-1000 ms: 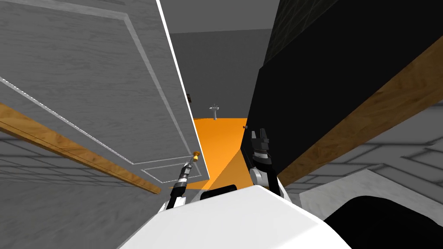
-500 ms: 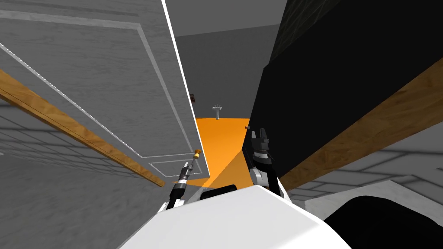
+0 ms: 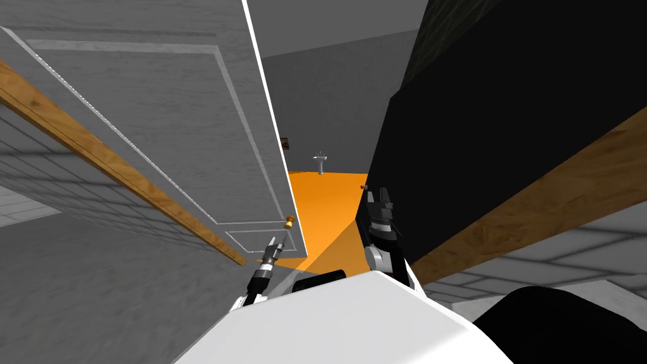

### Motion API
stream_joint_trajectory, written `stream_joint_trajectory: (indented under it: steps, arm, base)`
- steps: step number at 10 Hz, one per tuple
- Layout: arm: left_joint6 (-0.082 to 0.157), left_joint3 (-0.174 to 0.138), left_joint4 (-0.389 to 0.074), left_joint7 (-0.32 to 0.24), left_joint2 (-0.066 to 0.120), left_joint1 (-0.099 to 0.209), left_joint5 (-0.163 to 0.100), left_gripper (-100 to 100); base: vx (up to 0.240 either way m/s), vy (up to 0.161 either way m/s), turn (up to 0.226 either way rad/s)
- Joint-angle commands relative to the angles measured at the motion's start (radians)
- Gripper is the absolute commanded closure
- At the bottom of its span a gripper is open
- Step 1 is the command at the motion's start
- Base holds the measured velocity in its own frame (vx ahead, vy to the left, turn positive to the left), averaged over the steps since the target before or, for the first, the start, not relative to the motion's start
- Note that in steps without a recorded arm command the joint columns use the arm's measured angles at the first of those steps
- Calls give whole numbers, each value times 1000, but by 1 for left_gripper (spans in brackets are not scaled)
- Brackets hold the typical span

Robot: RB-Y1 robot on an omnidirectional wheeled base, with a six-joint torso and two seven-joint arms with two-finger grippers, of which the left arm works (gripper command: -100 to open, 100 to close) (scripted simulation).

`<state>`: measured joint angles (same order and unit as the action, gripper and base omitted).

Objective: Push the door open

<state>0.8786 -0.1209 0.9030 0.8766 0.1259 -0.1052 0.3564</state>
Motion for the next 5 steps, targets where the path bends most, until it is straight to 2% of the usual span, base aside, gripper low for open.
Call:
stream_joint_trajectory:
  steps: [1,2,3,5]
  arm:
    - [6,-14,0,45,-2,-4,50,-100]
    - [10,-25,1,70,-4,-8,80,-100]
    - [10,-25,1,79,-4,-8,91,-100]
    - [17,-44,3,134,-6,-14,148,-100]
  base:
    - [-30,-42,127]
    - [-31,-54,191]
    - [-22,-43,63]
    - [-32,-39,114]
